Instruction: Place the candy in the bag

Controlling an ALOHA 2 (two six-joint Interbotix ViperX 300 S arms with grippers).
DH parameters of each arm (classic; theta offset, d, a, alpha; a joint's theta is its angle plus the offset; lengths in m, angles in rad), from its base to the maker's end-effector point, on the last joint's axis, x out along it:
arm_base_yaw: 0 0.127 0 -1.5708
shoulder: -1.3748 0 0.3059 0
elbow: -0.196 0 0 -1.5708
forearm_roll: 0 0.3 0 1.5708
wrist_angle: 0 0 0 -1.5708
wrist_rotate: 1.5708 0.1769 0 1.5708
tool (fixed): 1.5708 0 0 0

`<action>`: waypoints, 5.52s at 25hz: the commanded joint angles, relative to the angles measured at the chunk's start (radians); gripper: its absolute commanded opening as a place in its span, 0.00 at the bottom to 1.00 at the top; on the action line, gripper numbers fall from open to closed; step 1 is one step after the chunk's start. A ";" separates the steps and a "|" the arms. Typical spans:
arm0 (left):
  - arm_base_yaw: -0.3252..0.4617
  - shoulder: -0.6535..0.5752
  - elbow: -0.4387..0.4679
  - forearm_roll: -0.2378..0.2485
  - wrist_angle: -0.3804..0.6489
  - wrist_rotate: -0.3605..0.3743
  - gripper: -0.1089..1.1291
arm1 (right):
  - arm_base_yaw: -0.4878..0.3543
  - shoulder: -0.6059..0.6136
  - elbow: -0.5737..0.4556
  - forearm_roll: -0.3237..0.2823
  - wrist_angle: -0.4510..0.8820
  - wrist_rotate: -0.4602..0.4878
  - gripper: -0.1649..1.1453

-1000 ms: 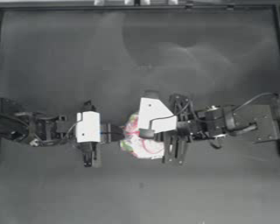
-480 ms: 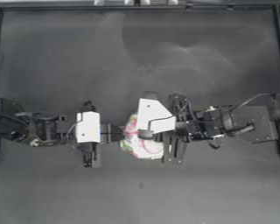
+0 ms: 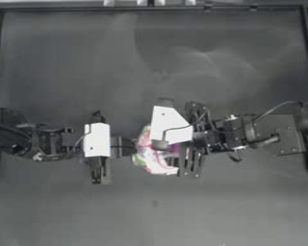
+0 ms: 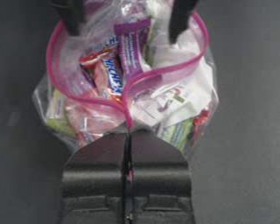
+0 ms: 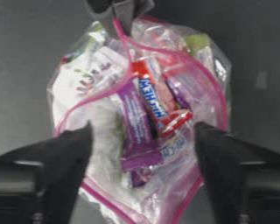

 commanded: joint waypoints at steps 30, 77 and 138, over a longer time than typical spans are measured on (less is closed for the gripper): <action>-0.008 -0.196 -0.014 0.037 0.046 0.003 0.14 | 0.005 -0.313 0.051 -0.023 0.032 0.006 0.89; 0.005 -0.267 0.066 0.044 0.046 0.023 0.38 | 0.012 -0.344 0.078 -0.029 0.021 0.023 0.88; 0.081 -0.801 0.167 0.040 0.479 0.012 0.90 | 0.012 -0.710 0.423 -0.098 -0.215 0.021 0.89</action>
